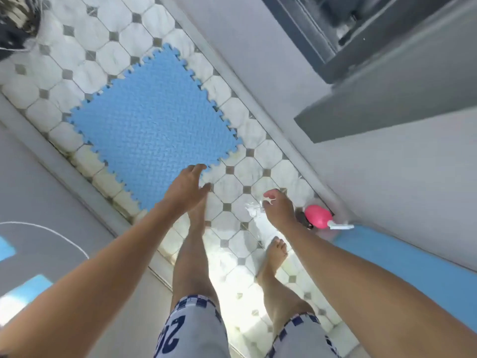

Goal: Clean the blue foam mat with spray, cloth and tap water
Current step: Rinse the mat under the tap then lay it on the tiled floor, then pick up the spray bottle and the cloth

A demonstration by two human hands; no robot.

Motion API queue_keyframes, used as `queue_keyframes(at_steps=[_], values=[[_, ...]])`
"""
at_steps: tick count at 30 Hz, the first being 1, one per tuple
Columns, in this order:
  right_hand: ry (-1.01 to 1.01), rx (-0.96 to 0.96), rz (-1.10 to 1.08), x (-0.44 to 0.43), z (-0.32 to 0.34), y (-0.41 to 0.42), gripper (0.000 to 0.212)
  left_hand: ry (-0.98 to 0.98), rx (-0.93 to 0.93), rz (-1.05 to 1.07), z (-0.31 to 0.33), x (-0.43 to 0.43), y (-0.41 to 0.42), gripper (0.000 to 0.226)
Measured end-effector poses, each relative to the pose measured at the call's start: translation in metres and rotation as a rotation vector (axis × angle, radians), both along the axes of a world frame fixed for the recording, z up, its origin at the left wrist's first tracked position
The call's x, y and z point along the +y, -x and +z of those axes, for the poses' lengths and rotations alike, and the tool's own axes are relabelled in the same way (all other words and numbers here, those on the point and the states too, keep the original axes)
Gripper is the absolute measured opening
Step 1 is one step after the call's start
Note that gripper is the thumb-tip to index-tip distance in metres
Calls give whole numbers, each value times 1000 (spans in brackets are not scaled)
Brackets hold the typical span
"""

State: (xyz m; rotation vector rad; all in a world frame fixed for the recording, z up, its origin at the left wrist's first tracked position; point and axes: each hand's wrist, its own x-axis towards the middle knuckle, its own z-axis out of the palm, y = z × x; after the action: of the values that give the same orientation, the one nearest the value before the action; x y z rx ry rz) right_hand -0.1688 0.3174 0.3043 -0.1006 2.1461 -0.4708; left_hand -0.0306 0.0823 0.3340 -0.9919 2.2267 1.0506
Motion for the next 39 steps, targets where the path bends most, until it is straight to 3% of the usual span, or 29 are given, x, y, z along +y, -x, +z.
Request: queue_keyframes(at_steps=[7,10,14,17,21,22,25,27,29,32,35,39], values=[[-107,-37,-477,221,-34,-2,26,-130,38,15,-58,211,54,49],[-120,-37,-702,285,-62,-3,44,-213,26,22,-97,298,69,42],[-54,-71,-889,315,-113,7,59,-289,-53,-112,-183,375,79,39],[20,35,-984,320,-163,29,63,-277,-136,-245,-255,404,92,44],[18,123,-1236,311,-232,74,80,-255,-204,-109,-340,433,112,62],[36,105,-1276,308,-228,74,73,-258,-212,-52,-358,441,118,66],[213,-51,-1255,314,-233,71,12,-276,-230,38,-399,474,135,83],[181,-21,-1262,329,-256,74,18,-287,-207,83,-417,494,140,87],[82,118,-1284,334,-275,82,28,-237,-169,90,-430,505,143,73],[40,229,-1306,338,-285,89,11,-203,-138,58,-434,497,142,35],[60,314,-1186,343,-271,78,25,-239,-117,11,-402,469,122,13],[58,254,-994,335,-188,50,21,-312,-161,21,-297,415,91,18]])
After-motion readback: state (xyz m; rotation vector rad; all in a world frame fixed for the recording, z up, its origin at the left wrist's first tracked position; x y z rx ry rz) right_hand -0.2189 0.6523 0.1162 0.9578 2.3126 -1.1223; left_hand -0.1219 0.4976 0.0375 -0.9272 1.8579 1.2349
